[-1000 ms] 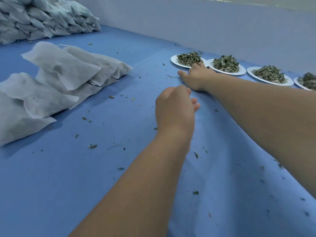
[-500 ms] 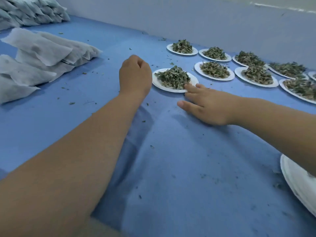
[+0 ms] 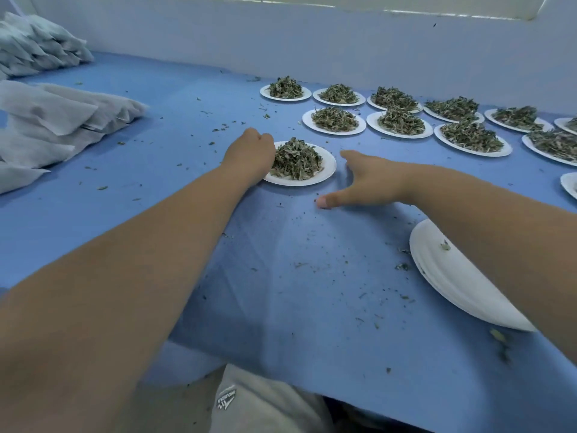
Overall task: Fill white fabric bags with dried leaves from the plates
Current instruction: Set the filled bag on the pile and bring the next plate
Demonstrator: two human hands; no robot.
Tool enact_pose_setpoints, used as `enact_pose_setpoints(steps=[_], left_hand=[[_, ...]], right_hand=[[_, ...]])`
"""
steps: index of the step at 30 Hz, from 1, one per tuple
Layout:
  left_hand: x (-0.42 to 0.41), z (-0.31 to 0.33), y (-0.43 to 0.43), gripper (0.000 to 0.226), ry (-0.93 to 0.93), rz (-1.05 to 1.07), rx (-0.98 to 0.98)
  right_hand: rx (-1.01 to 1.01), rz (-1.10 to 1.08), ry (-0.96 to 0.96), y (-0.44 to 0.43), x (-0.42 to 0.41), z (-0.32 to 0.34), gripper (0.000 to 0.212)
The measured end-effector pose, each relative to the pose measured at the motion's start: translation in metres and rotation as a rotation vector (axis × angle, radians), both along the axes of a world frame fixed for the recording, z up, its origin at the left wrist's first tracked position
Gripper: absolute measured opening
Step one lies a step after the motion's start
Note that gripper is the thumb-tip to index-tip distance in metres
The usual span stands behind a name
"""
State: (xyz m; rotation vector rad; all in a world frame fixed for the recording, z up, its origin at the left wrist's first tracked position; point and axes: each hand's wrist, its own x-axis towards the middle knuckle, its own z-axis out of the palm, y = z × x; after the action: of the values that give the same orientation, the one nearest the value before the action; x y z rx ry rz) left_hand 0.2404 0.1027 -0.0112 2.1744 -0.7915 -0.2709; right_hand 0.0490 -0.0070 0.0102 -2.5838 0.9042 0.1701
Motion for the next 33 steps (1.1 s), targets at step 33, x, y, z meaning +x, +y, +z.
enact_pose_setpoints(steps=[33], left_hand=[[-0.216, 0.005, 0.005, 0.03, -0.367, -0.33, -0.096]], right_hand=[[-0.043, -0.199, -0.093, 0.045, -0.282, -0.004, 0.106]])
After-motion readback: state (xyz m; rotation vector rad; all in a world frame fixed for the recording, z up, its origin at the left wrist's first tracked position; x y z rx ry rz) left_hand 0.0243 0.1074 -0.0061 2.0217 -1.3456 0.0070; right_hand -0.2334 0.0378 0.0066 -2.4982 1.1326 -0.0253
